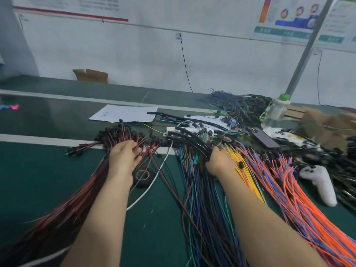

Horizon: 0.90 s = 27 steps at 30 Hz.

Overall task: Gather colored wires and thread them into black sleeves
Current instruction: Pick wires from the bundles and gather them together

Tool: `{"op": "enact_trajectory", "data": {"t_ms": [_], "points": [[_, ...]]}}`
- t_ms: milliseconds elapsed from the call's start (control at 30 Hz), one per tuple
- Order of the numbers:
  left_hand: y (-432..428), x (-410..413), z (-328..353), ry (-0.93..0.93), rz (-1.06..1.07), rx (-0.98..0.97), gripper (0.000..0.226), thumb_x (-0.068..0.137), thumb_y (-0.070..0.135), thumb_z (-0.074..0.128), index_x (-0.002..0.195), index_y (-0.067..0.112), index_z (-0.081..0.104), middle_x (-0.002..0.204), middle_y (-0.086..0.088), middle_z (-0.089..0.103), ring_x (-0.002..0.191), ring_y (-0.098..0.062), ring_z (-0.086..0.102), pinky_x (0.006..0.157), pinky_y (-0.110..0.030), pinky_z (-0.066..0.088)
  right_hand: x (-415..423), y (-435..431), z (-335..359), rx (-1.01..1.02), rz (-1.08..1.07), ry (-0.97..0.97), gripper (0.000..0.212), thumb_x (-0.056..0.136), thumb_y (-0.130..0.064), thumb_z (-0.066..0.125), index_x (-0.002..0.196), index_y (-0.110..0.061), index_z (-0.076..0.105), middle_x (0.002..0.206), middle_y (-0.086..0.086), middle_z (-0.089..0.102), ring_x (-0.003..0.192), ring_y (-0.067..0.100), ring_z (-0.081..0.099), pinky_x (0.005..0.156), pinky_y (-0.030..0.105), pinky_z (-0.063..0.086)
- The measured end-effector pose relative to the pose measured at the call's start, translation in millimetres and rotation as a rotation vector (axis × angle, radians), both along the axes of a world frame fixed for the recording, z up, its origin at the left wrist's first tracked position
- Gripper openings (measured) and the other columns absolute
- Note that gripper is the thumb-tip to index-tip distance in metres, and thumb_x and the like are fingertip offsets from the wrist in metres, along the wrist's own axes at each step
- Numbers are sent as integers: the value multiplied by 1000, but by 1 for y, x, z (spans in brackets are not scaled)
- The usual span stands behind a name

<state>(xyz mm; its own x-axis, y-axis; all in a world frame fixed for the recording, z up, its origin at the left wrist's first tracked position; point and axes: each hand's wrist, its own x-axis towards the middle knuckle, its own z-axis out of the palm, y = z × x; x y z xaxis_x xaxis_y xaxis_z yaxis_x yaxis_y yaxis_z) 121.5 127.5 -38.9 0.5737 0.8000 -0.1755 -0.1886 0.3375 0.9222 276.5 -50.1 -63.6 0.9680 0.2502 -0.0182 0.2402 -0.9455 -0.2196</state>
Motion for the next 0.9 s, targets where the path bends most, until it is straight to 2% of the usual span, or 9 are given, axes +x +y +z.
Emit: {"op": "enact_trajectory", "data": {"t_ms": [133, 267, 333, 400, 500, 633, 700, 767, 900], "points": [[-13, 11, -5, 359, -262, 292, 15, 97, 14, 47, 84, 12, 54, 76, -4, 61, 64, -12, 57, 59, -25, 52, 15, -19, 11, 216, -1, -103, 35, 95, -22, 51, 121, 0, 45, 120, 22, 57, 106, 37, 58, 73, 35, 41], [-20, 17, -19, 872, -534, 807, 42, 94, 40, 50, 70, 6, 57, 46, 0, 64, 34, -9, 51, 44, -16, 45, 39, -59, 32, 402, -252, -144, 38, 97, -20, 49, 123, 6, 39, 121, 31, 56, 109, 45, 55, 86, 46, 45], [-32, 25, -26, 980, -521, 973, 46, 90, 51, 51, 65, 12, 50, 38, 5, 58, 36, -7, 53, 52, -18, 44, 44, -72, 35, 338, -293, -99, 45, 95, -17, 51, 130, 4, 34, 128, 31, 50, 115, 46, 50, 90, 47, 43], [-47, 34, -35, 1029, -502, 1070, 44, 88, 54, 53, 72, 13, 49, 48, 4, 63, 59, -12, 63, 64, -24, 46, 38, -75, 31, 247, -284, -36, 58, 93, -19, 55, 140, -1, 26, 139, 28, 38, 126, 45, 39, 99, 49, 37], [-59, 45, -46, 1070, -458, 1090, 37, 87, 43, 61, 100, 9, 57, 92, -6, 71, 91, -24, 66, 70, -31, 46, 16, -62, 26, 138, -228, -89, 66, 90, -31, 59, 145, -10, 27, 149, 22, 27, 137, 41, 23, 111, 50, 26], [-68, 52, -46, 1084, -429, 1146, 19, 89, 18, 58, 105, 8, 58, 107, -9, 67, 98, -28, 64, 71, -33, 45, -27, -20, 23, 370, 21, -199, 38, 92, -20, 55, 128, -9, 54, 131, 17, 53, 119, 33, 51, 100, 38, 41], [-67, 52, -44, 1071, -434, 1124, 26, 89, 16, 57, 113, 7, 55, 118, -12, 62, 107, -31, 60, 79, -35, 47, -50, 6, 24, 483, 184, -54, 29, 91, -11, 49, 115, -9, 64, 115, 15, 66, 105, 30, 63, 95, 37, 49], [-61, 47, -44, 1040, -457, 1085, 31, 87, 16, 58, 114, 4, 53, 120, -16, 60, 110, -33, 58, 83, -36, 47, -67, 30, 21, 425, 306, 98, 30, 90, -6, 46, 110, -5, 68, 113, 18, 68, 106, 32, 63, 94, 36, 49], [-47, 35, -40, 1017, -473, 1021, 28, 83, 16, 62, 108, 3, 57, 113, -19, 63, 102, -34, 62, 79, -36, 50, -75, 53, 12, 443, 277, 337, 30, 95, -9, 42, 107, 10, 62, 109, 26, 64, 103, 38, 62, 91, 42, 50]]}}
